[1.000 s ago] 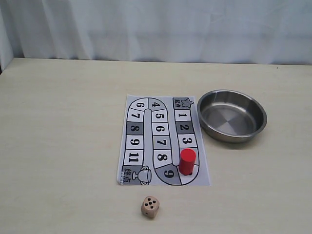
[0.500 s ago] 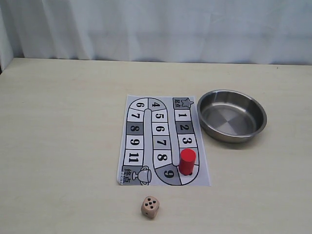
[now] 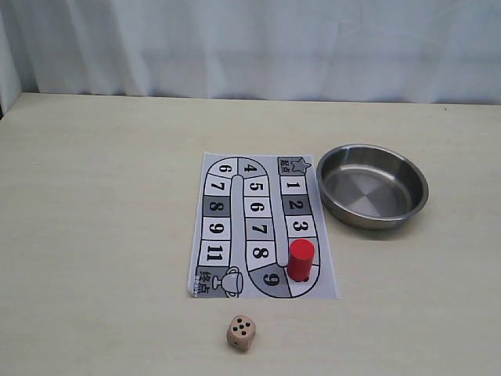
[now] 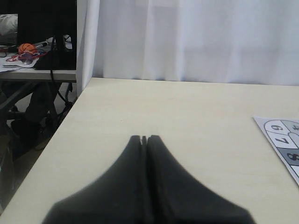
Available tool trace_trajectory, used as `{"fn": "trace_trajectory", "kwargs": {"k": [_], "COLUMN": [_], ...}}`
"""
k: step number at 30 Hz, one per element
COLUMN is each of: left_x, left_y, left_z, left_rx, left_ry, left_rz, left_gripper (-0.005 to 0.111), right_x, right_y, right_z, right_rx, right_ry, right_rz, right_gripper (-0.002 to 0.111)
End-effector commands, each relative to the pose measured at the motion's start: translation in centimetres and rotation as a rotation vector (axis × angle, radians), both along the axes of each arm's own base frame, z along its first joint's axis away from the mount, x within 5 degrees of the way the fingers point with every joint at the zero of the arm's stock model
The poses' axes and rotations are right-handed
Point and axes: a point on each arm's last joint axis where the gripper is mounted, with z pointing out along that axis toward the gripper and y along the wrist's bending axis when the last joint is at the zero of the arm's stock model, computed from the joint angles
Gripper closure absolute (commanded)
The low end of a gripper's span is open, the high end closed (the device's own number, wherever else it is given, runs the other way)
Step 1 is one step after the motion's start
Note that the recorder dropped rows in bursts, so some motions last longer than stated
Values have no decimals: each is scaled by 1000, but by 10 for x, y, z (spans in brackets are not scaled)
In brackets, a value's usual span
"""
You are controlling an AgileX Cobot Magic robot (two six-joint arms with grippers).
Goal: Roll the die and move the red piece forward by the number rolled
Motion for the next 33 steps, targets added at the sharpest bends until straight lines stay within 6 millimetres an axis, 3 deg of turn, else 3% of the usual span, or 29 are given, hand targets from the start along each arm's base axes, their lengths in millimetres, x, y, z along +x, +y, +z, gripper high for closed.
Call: {"fn": "trace_trajectory", "kwargs": {"k": [1, 19, 33], "left_x": [0, 0, 0], "left_y": [0, 0, 0], "left_z": [0, 0, 0], "left_rx": [-6, -6, -6], "left_ry": [-11, -11, -11], "left_rz": [-2, -2, -2], "left_gripper": [107, 107, 107], "right_x": [0, 0, 0], "right_y": [0, 1, 1], "right_z": [-2, -22, -22], "right_rx": [-43, 41, 78], "right_ry": [9, 232, 231], "right_rz": [-5, 9, 13], "right_gripper": [103, 103, 103]}}
